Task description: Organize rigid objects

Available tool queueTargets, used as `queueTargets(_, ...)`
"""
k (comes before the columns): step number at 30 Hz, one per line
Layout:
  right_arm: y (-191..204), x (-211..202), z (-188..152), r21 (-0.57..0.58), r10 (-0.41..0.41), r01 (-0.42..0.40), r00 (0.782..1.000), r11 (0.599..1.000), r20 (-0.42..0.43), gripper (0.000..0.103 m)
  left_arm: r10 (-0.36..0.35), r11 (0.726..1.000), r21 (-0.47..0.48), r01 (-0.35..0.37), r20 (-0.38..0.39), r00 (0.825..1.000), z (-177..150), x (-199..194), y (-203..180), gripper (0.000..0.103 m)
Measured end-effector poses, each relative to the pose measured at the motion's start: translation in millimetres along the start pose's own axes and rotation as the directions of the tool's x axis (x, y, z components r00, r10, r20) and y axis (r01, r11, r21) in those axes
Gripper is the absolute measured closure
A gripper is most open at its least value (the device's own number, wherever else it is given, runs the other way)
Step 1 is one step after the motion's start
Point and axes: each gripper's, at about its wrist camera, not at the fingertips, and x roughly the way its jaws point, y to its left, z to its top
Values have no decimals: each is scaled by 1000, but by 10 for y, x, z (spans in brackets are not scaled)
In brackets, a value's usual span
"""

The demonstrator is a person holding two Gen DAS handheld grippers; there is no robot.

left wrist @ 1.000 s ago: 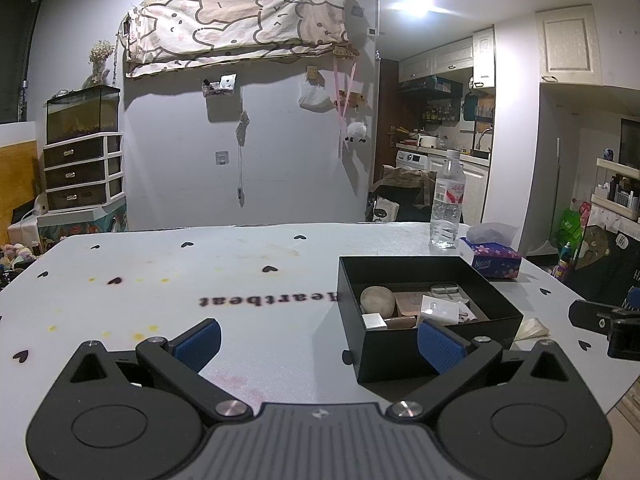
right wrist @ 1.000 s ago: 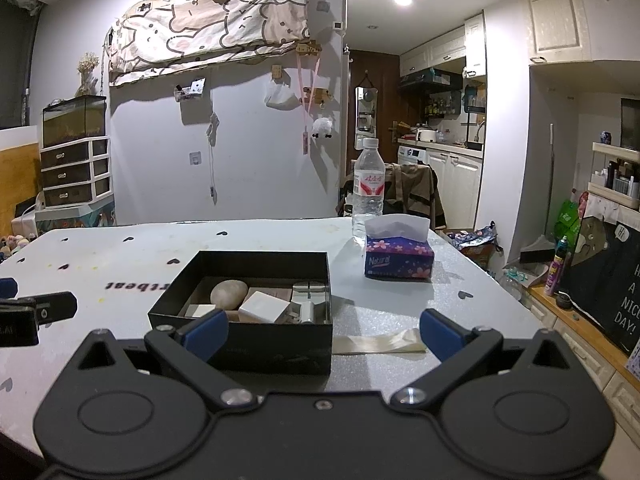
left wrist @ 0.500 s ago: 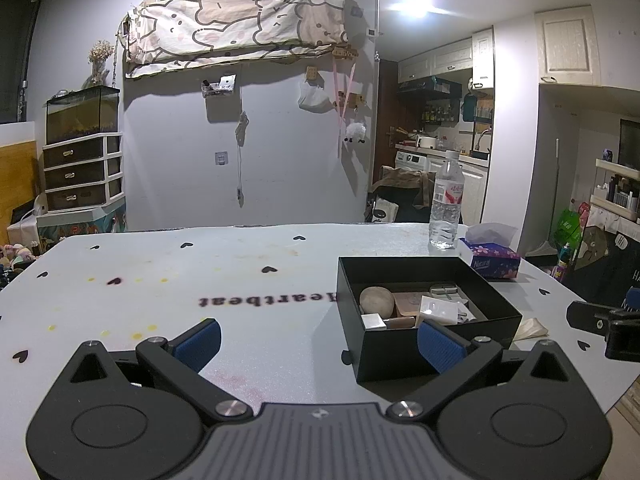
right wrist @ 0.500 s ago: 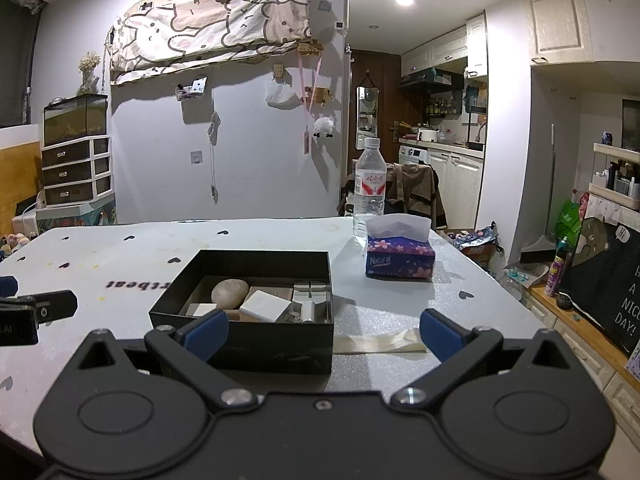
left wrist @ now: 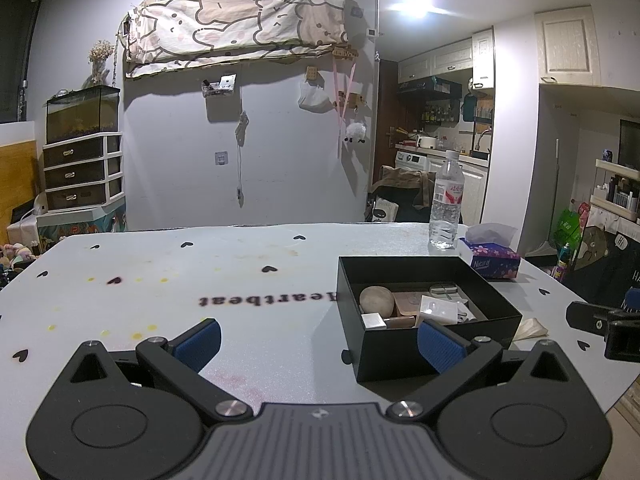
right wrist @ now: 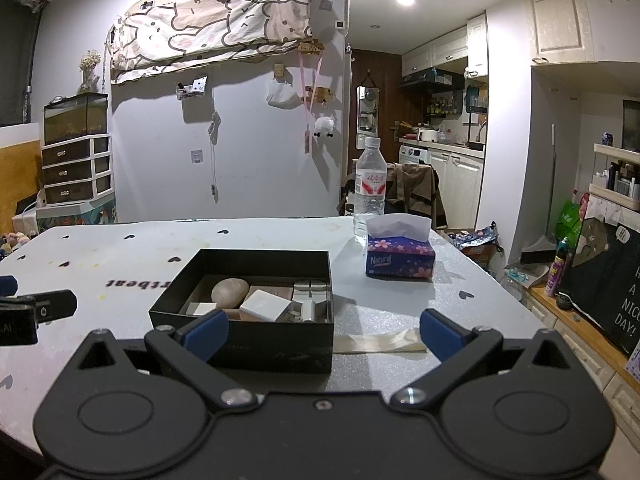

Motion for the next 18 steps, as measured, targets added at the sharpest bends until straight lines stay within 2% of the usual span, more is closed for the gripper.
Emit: queueTargets(18,3,0,13,-1,-1,1,1000,1000,0,0,0,1000,1,0,1,1000,-2,4,-7,0)
